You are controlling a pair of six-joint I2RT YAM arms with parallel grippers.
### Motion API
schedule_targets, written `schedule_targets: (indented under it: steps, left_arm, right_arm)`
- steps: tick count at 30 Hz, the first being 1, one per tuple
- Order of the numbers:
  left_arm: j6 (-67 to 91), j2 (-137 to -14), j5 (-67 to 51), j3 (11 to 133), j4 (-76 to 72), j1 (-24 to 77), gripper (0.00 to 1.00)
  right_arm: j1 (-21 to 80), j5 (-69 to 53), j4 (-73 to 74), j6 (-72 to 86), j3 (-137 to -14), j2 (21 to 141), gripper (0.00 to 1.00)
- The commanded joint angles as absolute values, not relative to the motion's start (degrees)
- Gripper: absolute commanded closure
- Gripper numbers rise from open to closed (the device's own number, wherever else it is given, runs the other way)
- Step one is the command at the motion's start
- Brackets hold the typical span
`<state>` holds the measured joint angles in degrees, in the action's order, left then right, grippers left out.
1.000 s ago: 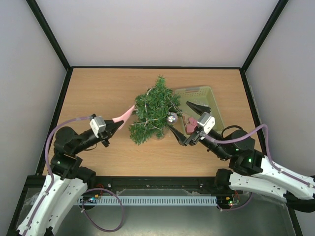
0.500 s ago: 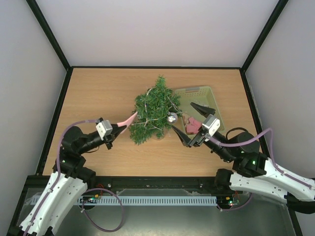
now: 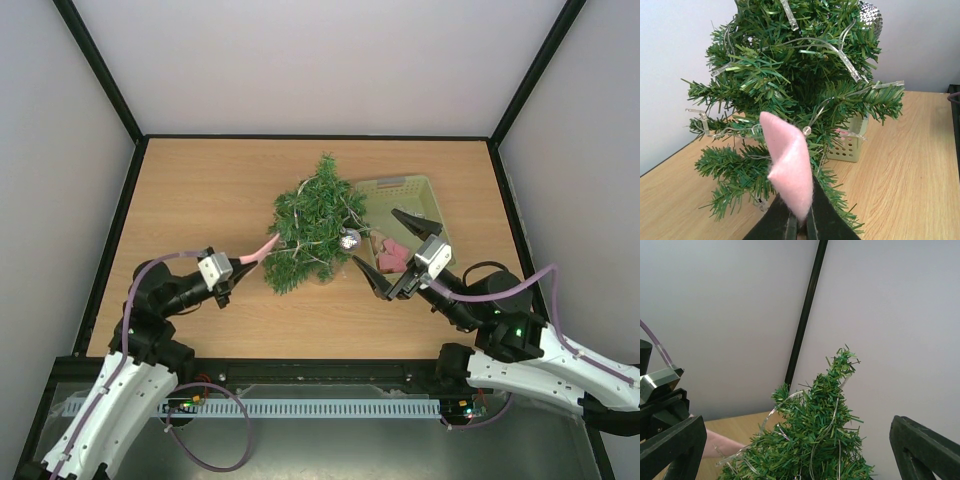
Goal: Decorate the small christmas tree
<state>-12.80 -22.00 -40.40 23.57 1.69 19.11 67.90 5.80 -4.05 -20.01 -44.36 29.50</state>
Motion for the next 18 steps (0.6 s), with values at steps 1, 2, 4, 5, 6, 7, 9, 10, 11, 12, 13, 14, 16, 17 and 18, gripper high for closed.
schedule_targets:
  steps: [1, 2, 4, 5, 6, 7, 9, 10, 11, 12, 13, 14, 16, 17, 18]
  left_arm:
    - [-15.93, -20.21, -38.43, 22.71, 2.28, 19.36, 0.98]
    - [-15.87, -19.71, -37.84, 22.42, 2.16, 19.34, 0.98]
    - [-15.62, -18.87, -37.31, 22.03, 1.69, 19.34, 0.98]
    - [-15.48, -18.62, -37.19, 21.9, 1.55, 19.35, 0.98]
    - [-15.39, -18.36, -37.1, 21.76, 1.5, 19.34, 0.98]
    - [-15.49, -18.17, -37.05, 21.79, 1.6, 19.34, 0.98]
    - [-16.11, -17.88, -36.77, 21.89, 2.26, 19.34, 0.98]
    - [-16.64, -17.6, -36.6, 22.02, 2.77, 19.34, 0.98]
    - [-17.08, -17.39, -36.53, 22.22, 3.29, 19.34, 0.98]
    - [-17.54, -17.14, -36.53, 22.23, 3.63, 19.34, 0.98]
    - [-17.88, -17.0, -36.62, 22.28, 3.88, 19.34, 0.98]
    - [-18.22, -16.89, -36.83, 22.3, 4.13, 19.34, 0.98]
    - [-18.42, -17.0, -37.15, 22.32, 4.51, 19.39, 0.98]
    - [-18.45, -17.04, -37.17, 22.38, 4.75, 19.34, 0.98]
    - [-18.5, -17.05, -37.25, 22.41, 5.13, 19.36, 0.97]
  right_arm:
    - [68.29, 6.28, -3.88, -20.43, -43.86, 29.07, 0.02]
    - [68.29, 6.33, -3.8, -20.47, -43.8, 29.11, 0.02]
    - [68.29, 6.42, -3.76, -20.56, -43.72, 29.26, 0.02]
    - [68.29, 6.34, -3.78, -20.57, -43.73, 29.34, 0.02]
    - [68.33, 6.36, -3.78, -20.57, -43.69, 29.47, 0.02]
    - [68.3, 6.23, -3.78, -20.61, -43.68, 29.55, 0.02]
    - [68.29, 6.21, -3.63, -20.7, -43.74, 29.73, 0.02]
    - [68.29, 6.09, -3.58, -20.74, -43.77, 29.79, 0.02]
    - [68.29, 6.14, -3.6, -20.81, -43.73, 29.77, 0.02]
    - [68.29, 6.17, -3.6, -20.83, -43.69, 29.79, 0.02]
    - [68.29, 6.2, -3.6, -20.9, -43.68, 29.79, 0.02]
    - [68.29, 6.16, -3.6, -20.92, -43.68, 29.77, 0.02]
    - [68.29, 6.16, -3.52, -20.92, -43.68, 29.79, 0.02]
    - [68.29, 6.09, -3.52, -20.92, -43.67, 29.72, 0.02]
    - [68.29, 6.0, -3.52, -20.92, -43.68, 29.69, 0.02]
